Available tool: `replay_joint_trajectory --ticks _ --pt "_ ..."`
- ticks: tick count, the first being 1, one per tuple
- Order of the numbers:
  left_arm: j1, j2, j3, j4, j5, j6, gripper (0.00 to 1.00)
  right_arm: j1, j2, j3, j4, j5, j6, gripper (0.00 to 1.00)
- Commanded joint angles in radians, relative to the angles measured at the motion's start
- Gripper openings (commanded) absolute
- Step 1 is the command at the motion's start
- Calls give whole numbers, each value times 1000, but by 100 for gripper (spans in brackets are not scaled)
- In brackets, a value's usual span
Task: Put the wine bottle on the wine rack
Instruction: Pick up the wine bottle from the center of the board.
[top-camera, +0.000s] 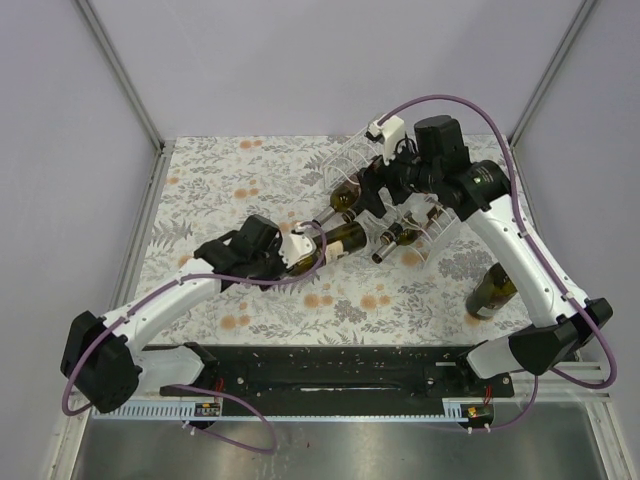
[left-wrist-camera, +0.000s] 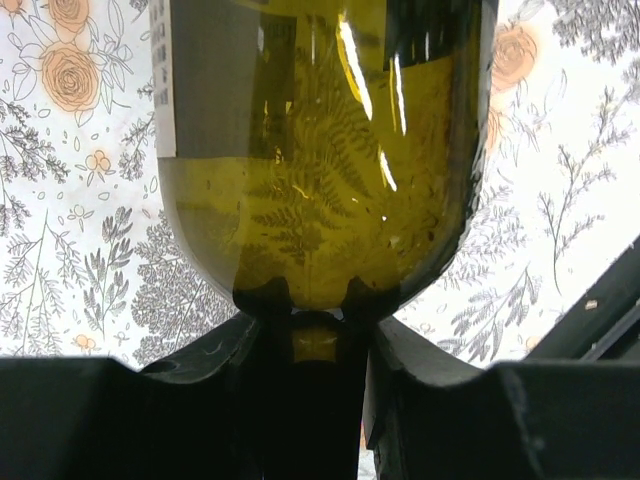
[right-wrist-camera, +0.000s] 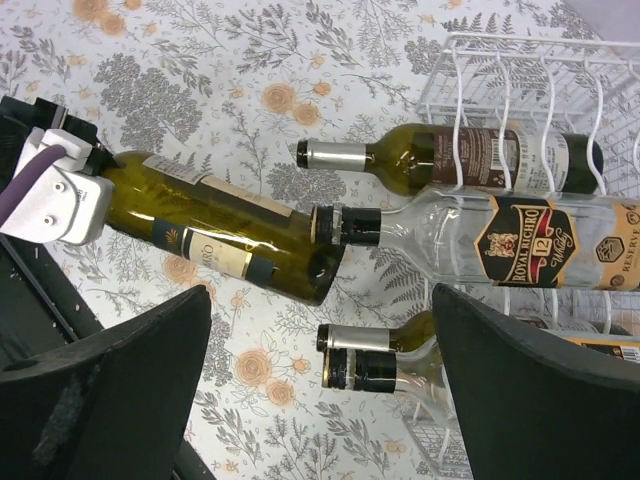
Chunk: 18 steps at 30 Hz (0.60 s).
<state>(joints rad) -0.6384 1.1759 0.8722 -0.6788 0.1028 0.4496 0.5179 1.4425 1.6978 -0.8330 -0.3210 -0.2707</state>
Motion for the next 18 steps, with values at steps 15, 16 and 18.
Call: replay_joint_trajectory --ticks 15,16,18 --pt "-21 182 14 447 32 -250 0 -97 10 86 77 5 73 100" --pt "-23 192 19 459 29 -261 0 -99 12 85 77 0 79 99" --pt "-33 221 31 475 38 -275 0 -104 16 85 77 -9 80 100"
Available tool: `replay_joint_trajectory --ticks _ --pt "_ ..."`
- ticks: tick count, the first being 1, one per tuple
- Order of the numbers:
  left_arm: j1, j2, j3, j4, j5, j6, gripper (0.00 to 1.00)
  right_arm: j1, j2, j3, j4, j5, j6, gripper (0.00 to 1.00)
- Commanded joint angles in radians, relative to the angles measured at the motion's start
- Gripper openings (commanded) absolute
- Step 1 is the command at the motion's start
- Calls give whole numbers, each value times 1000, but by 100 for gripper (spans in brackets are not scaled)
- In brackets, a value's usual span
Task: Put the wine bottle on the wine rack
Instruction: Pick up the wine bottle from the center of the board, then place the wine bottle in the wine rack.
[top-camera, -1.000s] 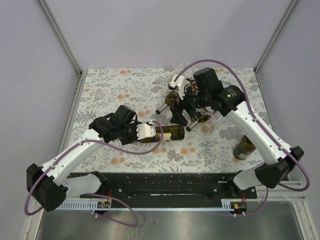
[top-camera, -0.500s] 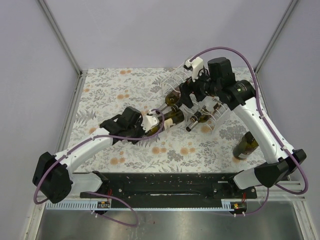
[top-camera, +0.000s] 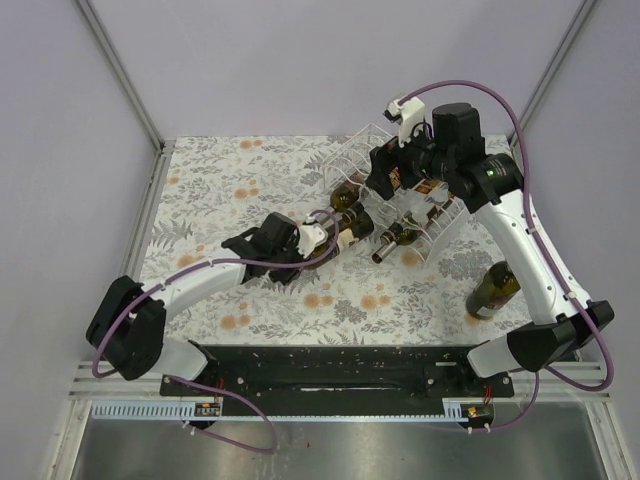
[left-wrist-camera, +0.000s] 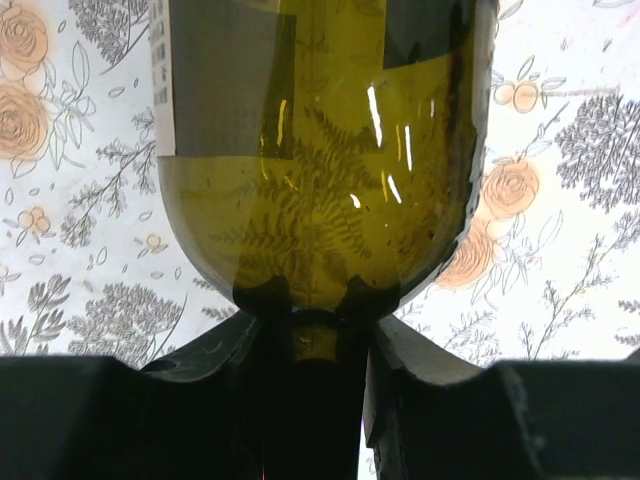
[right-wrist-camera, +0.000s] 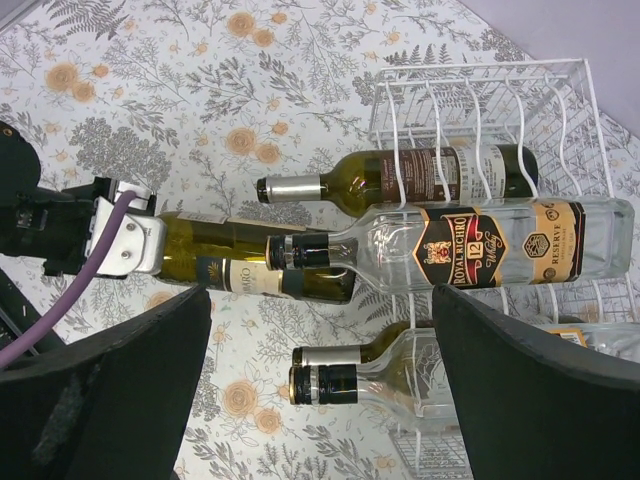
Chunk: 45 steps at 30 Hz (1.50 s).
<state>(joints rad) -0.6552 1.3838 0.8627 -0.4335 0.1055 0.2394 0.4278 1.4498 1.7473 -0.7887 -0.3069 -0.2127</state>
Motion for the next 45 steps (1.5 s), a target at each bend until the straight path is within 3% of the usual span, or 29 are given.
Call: replay_joint_trajectory --ticks 1,19,35,45 --pt "-24 27 48 236 34 -72 0 -15 7 34 32 -23 25 99" --pt "-43 144 98 404 19 -167 0 -31 -28 -20 19 -35 -4 99" --pt "-57 236 156 487 66 -206 0 -35 -39 -42 8 -38 -14 100" --pt "-81 285 182 500 16 -200 0 -40 -48 -66 6 -40 -24 99"
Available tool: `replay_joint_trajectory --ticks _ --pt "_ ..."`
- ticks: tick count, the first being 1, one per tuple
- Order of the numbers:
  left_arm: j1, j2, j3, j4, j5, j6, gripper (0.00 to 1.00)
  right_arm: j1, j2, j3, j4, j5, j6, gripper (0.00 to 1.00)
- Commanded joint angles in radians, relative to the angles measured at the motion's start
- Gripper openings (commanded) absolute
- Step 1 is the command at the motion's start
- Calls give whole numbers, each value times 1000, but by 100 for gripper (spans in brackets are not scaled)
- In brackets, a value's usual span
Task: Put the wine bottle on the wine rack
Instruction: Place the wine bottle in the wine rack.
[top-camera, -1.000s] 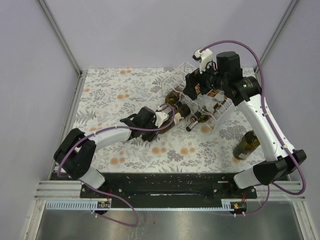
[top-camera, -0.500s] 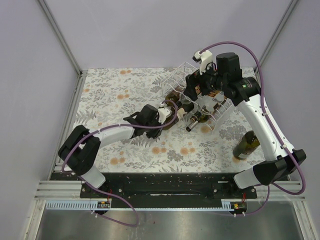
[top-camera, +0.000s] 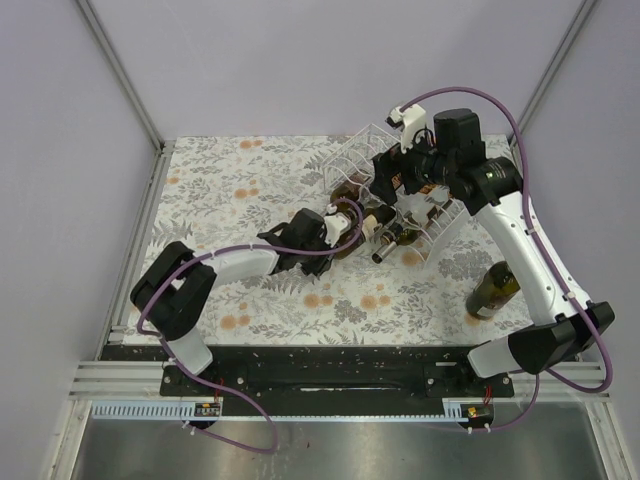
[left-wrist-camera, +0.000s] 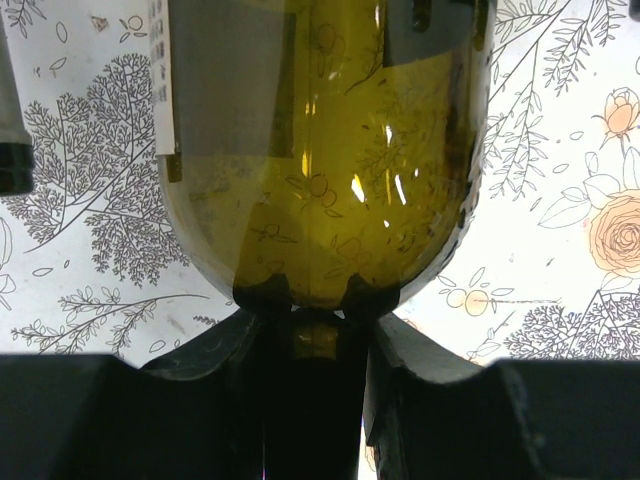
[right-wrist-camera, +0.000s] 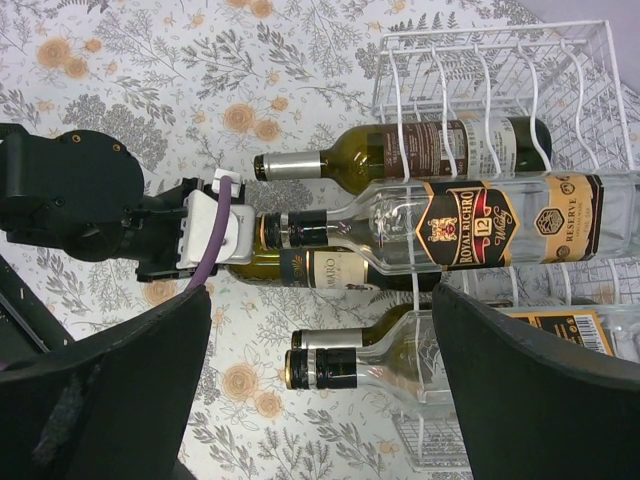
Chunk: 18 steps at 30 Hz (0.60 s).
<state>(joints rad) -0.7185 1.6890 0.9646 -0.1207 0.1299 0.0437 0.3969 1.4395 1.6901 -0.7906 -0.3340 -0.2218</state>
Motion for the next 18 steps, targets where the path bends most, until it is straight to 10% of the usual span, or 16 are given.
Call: replay_joint_trajectory --ticks 1,18 --pt "-24 -20 82 187 -19 -1 0 -9 -39 -12 10 -14 -14 99" --pt "-59 31 197 79 -160 18 1 -9 -39 -32 -1 -23 -21 99"
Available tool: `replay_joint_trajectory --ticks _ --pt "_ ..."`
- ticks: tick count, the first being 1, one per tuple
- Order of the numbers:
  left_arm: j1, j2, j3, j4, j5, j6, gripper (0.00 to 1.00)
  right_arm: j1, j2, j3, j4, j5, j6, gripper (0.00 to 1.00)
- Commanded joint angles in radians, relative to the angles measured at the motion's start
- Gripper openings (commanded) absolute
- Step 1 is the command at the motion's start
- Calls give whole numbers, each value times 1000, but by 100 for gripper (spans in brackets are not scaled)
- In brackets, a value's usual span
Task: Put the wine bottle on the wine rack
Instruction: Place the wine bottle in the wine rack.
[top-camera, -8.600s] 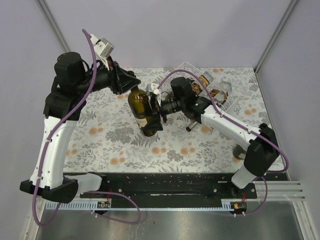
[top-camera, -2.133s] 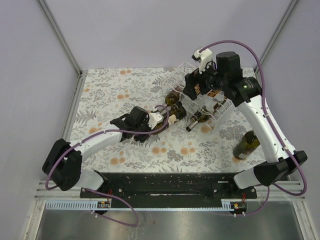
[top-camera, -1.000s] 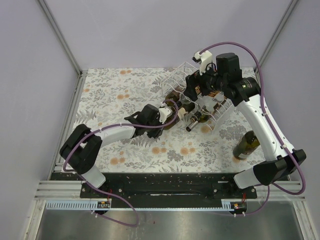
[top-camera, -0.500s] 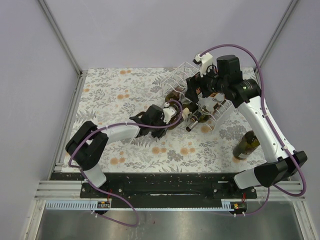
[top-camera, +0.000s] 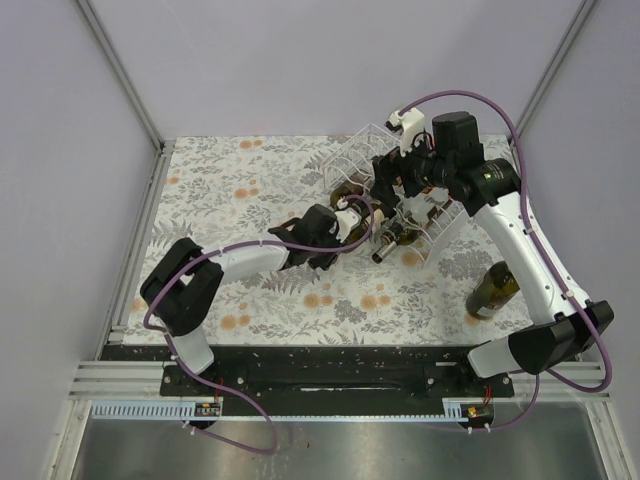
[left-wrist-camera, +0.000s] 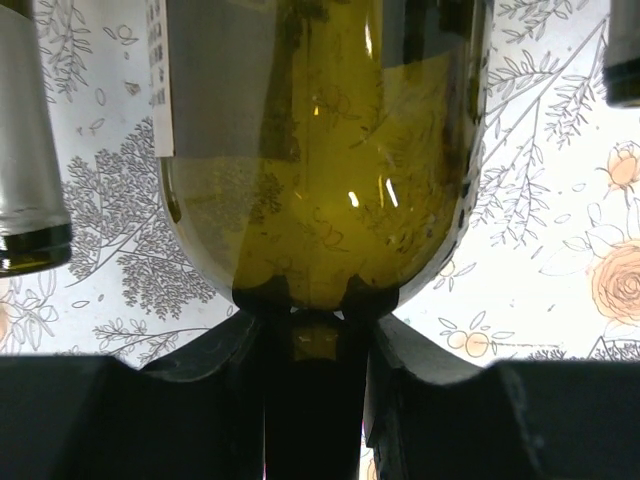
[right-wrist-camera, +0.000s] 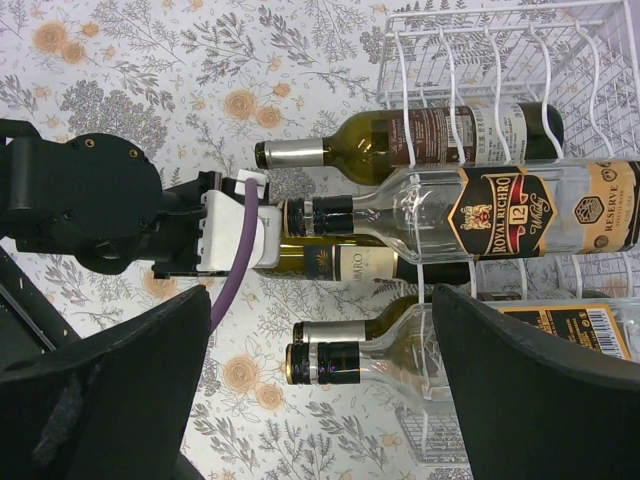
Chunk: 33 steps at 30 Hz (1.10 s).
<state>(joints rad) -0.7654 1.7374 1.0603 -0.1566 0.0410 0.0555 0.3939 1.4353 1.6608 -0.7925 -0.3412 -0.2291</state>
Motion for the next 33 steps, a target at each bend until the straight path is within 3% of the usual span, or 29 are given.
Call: replay_joint_trajectory --ticks 1,10,23,33 --pt "-12 -15 102 114 -78 6 1 -7 -36 -4 1 -18 -13 99" --pt "-20 -4 99 103 -101 1 15 -7 -41 -15 -1 -27 -13 99" --pt "-20 2 101 109 -124 0 26 -7 -39 -18 -2 24 -9 99" --pt "-20 42 159 83 -138 3 28 -9 -33 -24 1 33 -3 99"
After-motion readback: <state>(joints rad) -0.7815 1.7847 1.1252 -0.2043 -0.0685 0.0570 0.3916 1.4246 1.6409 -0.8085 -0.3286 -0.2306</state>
